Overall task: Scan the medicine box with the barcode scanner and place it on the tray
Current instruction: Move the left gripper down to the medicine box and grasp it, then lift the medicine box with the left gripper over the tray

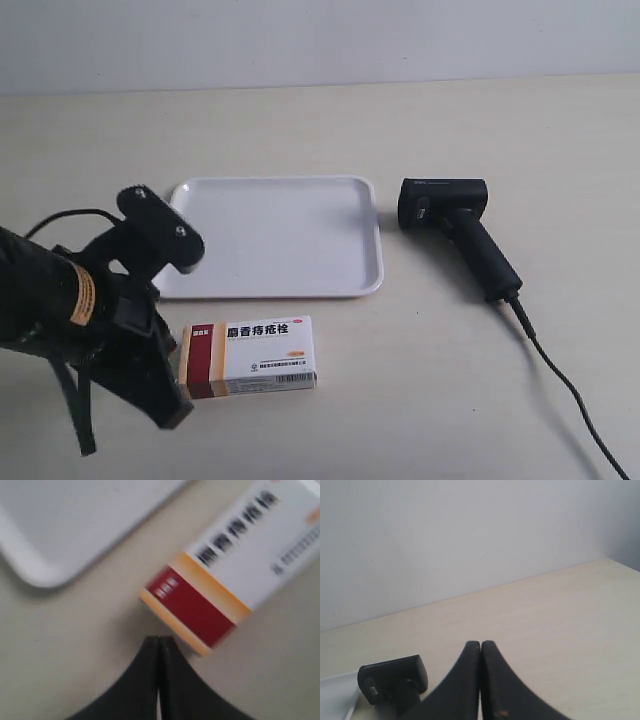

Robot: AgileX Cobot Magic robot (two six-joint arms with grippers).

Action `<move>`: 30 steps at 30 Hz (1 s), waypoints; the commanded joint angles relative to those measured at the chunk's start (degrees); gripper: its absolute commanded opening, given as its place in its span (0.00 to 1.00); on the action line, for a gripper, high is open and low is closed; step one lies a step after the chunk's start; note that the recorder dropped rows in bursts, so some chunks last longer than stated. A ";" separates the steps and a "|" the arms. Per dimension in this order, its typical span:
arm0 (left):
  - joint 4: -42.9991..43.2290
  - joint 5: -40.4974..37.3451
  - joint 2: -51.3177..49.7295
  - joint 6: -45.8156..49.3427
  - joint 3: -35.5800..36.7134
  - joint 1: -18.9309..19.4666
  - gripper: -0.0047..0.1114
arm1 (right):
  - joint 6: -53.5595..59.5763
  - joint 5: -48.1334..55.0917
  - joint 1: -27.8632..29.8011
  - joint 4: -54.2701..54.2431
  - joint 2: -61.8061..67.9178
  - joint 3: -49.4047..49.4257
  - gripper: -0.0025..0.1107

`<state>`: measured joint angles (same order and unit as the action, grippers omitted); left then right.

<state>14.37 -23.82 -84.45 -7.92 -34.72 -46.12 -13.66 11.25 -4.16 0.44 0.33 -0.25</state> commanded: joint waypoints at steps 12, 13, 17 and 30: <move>-50.83 9.07 -3.58 57.52 -1.89 1.04 0.62 | 0.14 -0.64 0.33 0.00 -0.33 0.25 0.02; -49.75 8.81 -4.31 58.98 -1.79 1.04 0.71 | 0.14 -0.64 0.33 0.00 -0.33 0.25 0.02; -49.06 10.74 -7.78 65.56 -1.79 1.04 0.94 | 0.14 -0.64 0.33 0.00 -0.33 0.25 0.02; -48.04 19.71 -15.52 71.14 -1.92 1.04 0.15 | 0.14 -0.64 0.33 0.00 -0.33 0.25 0.02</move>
<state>-34.91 -5.41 -100.58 62.96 -36.76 -45.26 -13.66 11.25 -4.16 0.44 0.33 -0.25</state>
